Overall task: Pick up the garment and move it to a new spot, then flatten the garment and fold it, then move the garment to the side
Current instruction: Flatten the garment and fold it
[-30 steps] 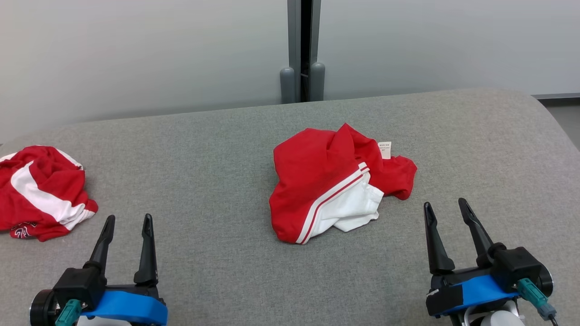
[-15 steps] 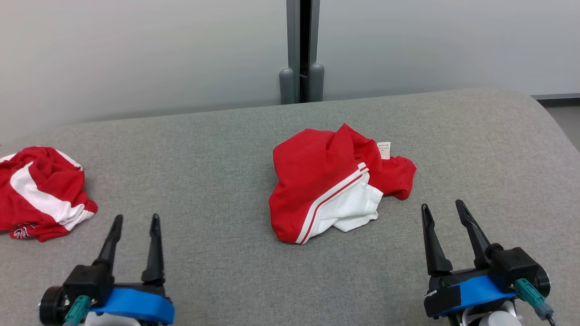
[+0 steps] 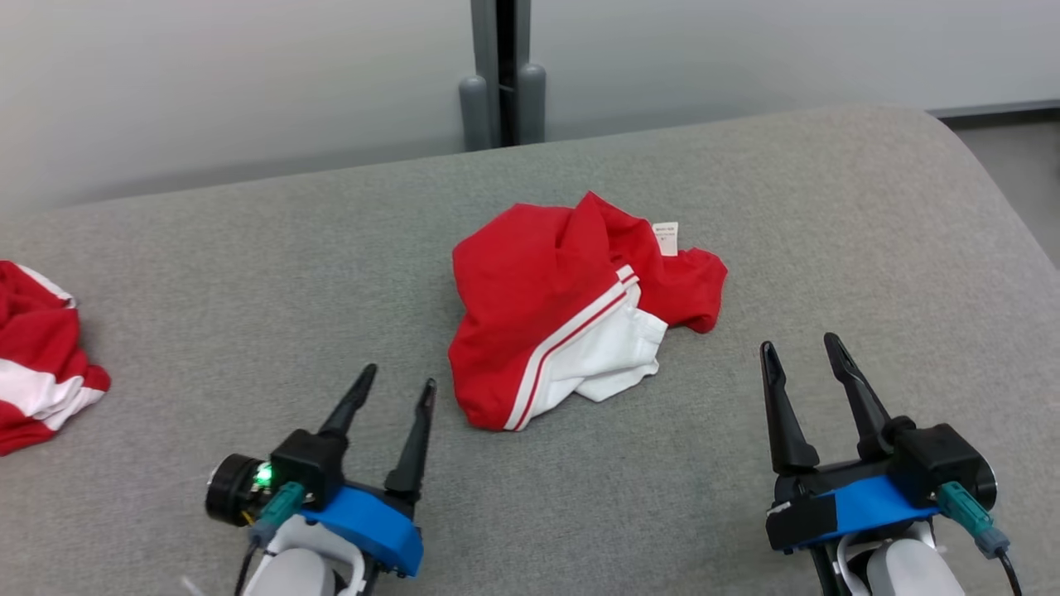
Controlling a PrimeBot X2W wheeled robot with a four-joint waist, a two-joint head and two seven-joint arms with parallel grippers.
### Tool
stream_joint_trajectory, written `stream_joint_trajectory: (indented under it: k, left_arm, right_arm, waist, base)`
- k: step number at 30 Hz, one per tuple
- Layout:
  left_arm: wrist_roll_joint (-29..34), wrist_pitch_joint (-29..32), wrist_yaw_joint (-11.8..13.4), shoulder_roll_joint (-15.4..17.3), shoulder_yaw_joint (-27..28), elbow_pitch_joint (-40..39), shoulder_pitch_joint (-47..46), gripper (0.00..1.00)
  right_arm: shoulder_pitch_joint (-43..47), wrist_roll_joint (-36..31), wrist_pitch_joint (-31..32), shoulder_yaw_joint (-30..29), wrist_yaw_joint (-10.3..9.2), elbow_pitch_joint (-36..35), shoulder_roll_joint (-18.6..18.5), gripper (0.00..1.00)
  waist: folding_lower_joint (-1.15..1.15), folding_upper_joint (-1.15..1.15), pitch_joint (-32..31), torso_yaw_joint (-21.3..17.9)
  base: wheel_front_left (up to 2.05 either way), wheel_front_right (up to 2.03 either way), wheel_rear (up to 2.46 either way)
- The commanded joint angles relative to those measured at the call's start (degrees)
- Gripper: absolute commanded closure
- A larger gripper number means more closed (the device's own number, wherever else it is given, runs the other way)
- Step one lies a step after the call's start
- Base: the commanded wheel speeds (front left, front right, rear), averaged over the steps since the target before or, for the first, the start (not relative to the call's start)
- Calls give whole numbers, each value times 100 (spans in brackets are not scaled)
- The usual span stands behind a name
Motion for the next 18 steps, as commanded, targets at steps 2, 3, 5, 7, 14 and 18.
stream_joint_trajectory:
  k: [2, 3, 5, 7, 14, 18]
  left_arm:
    - [43, -18, -19, 11, -189, 149, -157, 0]
    - [62, -17, -24, 9, -309, 231, -205, 0]
    - [87, -18, -26, 7, -536, 345, -300, 0]
    - [137, -18, -31, 8, -782, 434, -387, 0]
    - [154, -18, -34, 70, -1369, 854, -776, 0]
    - [228, -18, -34, 95, -1529, 1263, -1067, 0]
  right_arm:
    - [-90, 38, -1, -5, -2, -40, 4, 0]
    - [-103, 36, -1, -18, -2, -47, 3, 0]
    - [-160, 53, -1, -26, -2, -60, 3, 0]
    - [-189, 72, -1, -27, -2, -75, 4, 0]
    - [-279, 118, -1, -29, -2, -98, 4, 0]
    - [-329, 146, -1, -26, -2, -92, 4, 0]
  waist:
    - [-1, 0, 167, -174]
    - [-1, 0, 206, -217]
    - [-1, 0, 284, -300]
    - [-1, 0, 353, -372]
    - [-1, 0, 549, -563]
    - [-1, 0, 627, -625]
  base:
    - [0, 0, 0]
    - [0, 0, 0]
    - [0, 0, 0]
    - [0, 0, 0]
    - [0, 0, 0]
    - [0, 0, 0]
